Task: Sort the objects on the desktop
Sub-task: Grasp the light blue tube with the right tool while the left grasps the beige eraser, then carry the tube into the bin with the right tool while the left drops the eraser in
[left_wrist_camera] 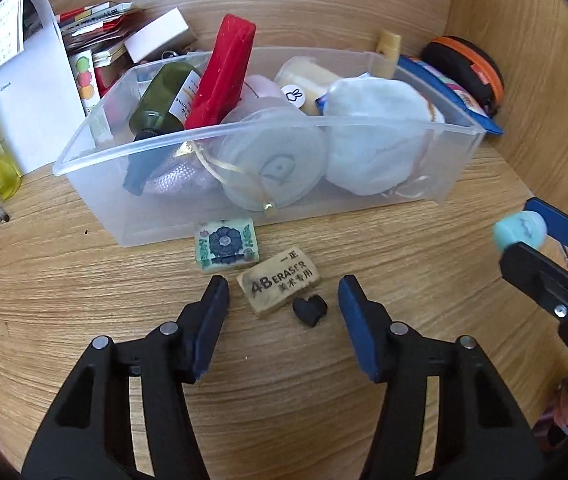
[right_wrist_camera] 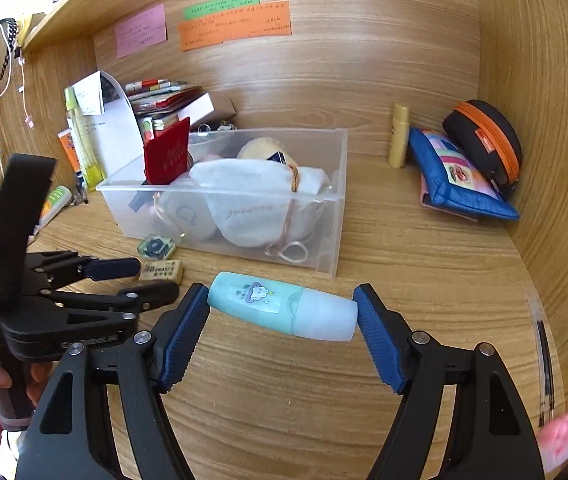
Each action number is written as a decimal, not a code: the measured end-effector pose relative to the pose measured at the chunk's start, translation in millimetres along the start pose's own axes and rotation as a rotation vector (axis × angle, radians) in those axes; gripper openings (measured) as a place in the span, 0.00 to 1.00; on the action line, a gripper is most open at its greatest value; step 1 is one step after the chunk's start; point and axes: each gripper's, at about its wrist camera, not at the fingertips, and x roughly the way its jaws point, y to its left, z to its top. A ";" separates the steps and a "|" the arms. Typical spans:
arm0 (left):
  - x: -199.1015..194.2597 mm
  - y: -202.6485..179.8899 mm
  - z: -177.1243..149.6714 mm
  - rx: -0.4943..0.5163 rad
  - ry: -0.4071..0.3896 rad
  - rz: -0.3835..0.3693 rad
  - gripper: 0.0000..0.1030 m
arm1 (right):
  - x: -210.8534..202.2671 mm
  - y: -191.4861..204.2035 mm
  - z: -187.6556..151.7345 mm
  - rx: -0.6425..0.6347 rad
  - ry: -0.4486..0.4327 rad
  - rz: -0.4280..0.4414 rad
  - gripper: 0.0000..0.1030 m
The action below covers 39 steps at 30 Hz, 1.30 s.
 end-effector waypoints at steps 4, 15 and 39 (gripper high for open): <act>4.6 -7.5 3.2 0.007 0.000 0.013 0.52 | 0.7 -0.9 1.1 -0.007 -0.008 0.025 0.69; 1.7 -4.3 0.6 -0.021 -0.019 -0.015 0.43 | 1.1 -3.3 3.6 -0.024 -0.004 0.070 0.69; -77.7 50.1 33.9 -0.078 -0.263 -0.046 0.43 | 7.9 11.6 60.4 -0.037 -0.058 0.068 0.69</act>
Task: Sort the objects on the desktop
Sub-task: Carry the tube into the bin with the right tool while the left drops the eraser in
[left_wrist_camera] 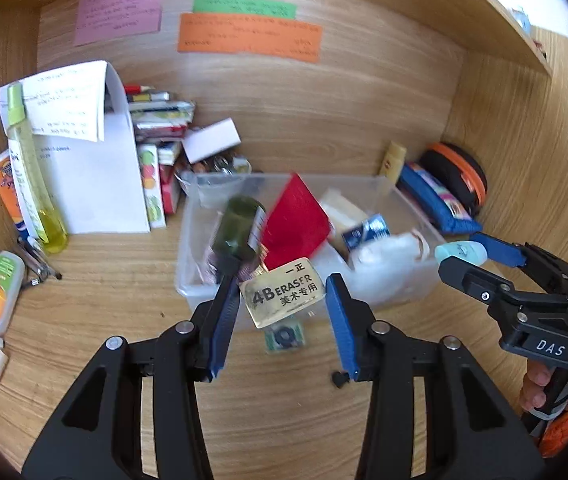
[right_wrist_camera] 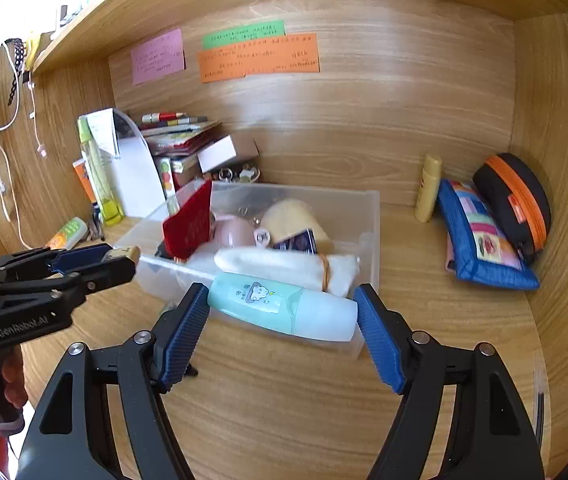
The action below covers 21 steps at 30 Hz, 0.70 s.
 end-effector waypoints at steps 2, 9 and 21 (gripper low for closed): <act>-0.9 5.2 5.2 -0.006 -0.013 -0.003 0.43 | 1.9 0.4 6.8 0.000 -0.007 -0.003 0.69; 11.3 16.3 18.4 -0.018 -0.027 -0.022 0.43 | 16.5 3.5 31.6 -0.014 -0.016 -0.037 0.69; 46.8 27.3 23.1 -0.015 0.012 -0.042 0.43 | 67.8 7.6 54.9 -0.016 0.058 -0.029 0.69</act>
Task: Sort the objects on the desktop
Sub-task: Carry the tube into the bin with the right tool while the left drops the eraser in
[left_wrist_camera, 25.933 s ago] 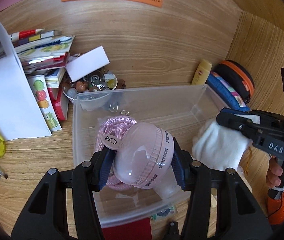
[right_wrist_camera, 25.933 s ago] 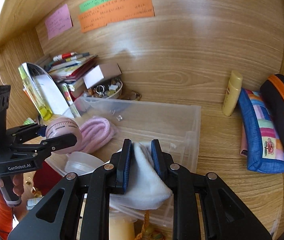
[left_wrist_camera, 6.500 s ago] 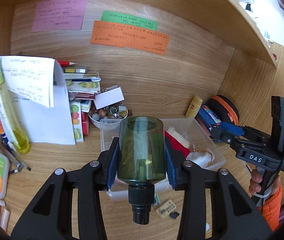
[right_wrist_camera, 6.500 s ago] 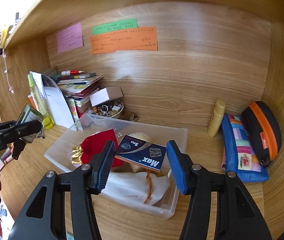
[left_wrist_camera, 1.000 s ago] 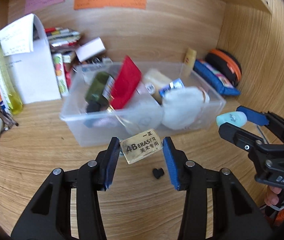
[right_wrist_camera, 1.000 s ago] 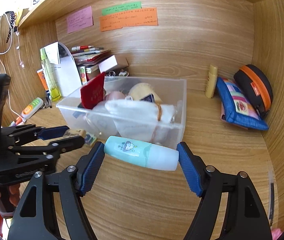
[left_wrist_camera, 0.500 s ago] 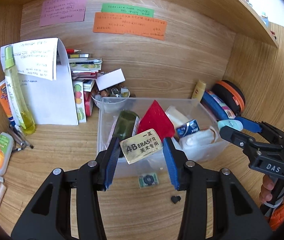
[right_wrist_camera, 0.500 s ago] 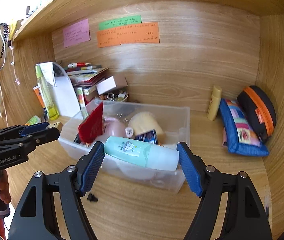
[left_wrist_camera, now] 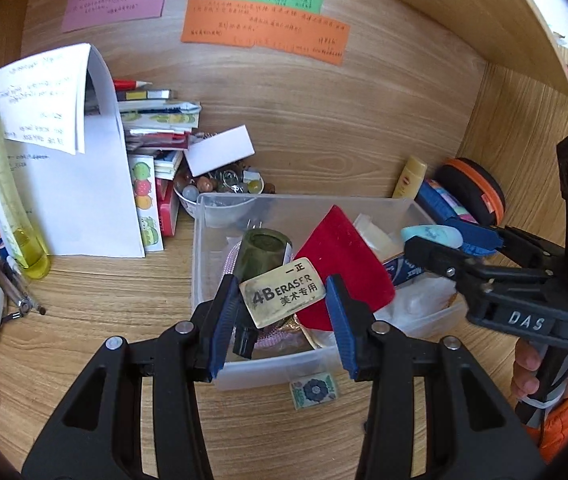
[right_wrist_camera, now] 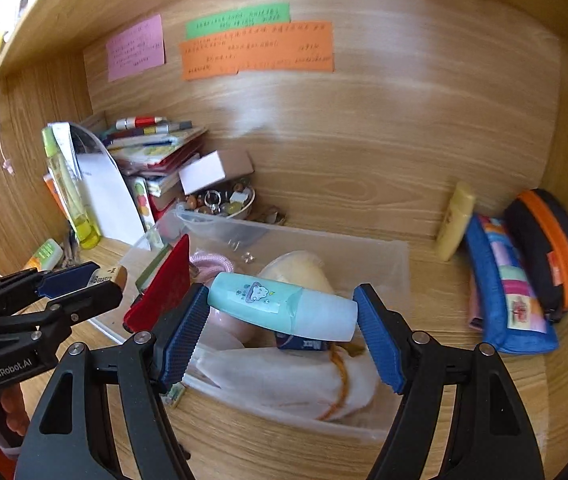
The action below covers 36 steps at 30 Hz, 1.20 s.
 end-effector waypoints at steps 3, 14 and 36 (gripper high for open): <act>7.1 1.0 -0.5 0.009 0.011 0.001 0.43 | 12.3 5.1 -3.0 -0.022 0.022 -0.001 0.69; 27.0 2.2 -3.2 0.021 0.053 -0.008 0.43 | 36.6 10.2 -9.7 -0.062 0.069 -0.028 0.69; -14.3 -10.3 -2.2 0.046 -0.015 0.055 0.82 | 3.1 17.0 -5.6 -0.079 0.024 -0.031 0.79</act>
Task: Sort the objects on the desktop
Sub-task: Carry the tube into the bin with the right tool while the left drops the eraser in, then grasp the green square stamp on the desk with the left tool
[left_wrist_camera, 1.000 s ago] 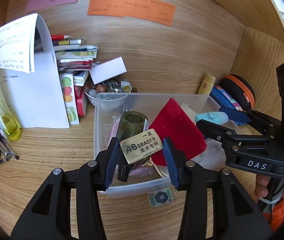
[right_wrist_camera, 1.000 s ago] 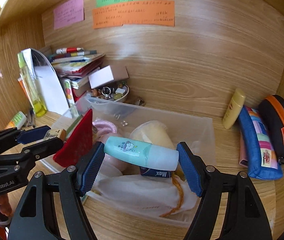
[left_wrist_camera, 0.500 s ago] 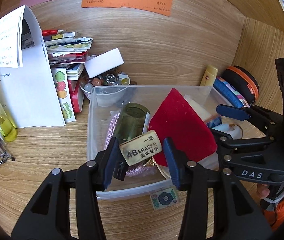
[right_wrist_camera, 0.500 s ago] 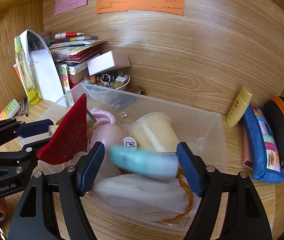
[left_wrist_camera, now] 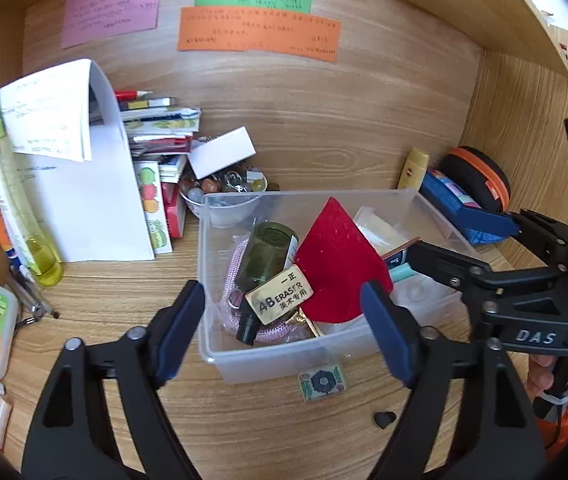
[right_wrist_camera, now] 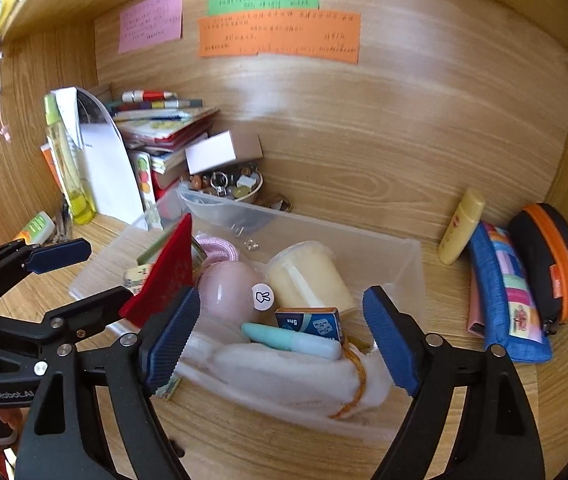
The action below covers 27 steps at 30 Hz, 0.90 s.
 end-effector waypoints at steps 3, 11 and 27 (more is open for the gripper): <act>-11.1 1.9 -2.3 -0.008 -0.020 0.012 0.89 | -14.7 1.9 -3.4 0.000 -0.016 -0.008 0.83; -29.1 14.4 -14.9 -0.052 -0.019 0.036 0.94 | -42.3 12.4 -25.5 0.006 -0.024 -0.005 0.86; -29.3 30.2 -60.3 -0.092 0.057 0.030 0.94 | -3.2 63.0 -99.7 -0.064 0.184 0.054 0.58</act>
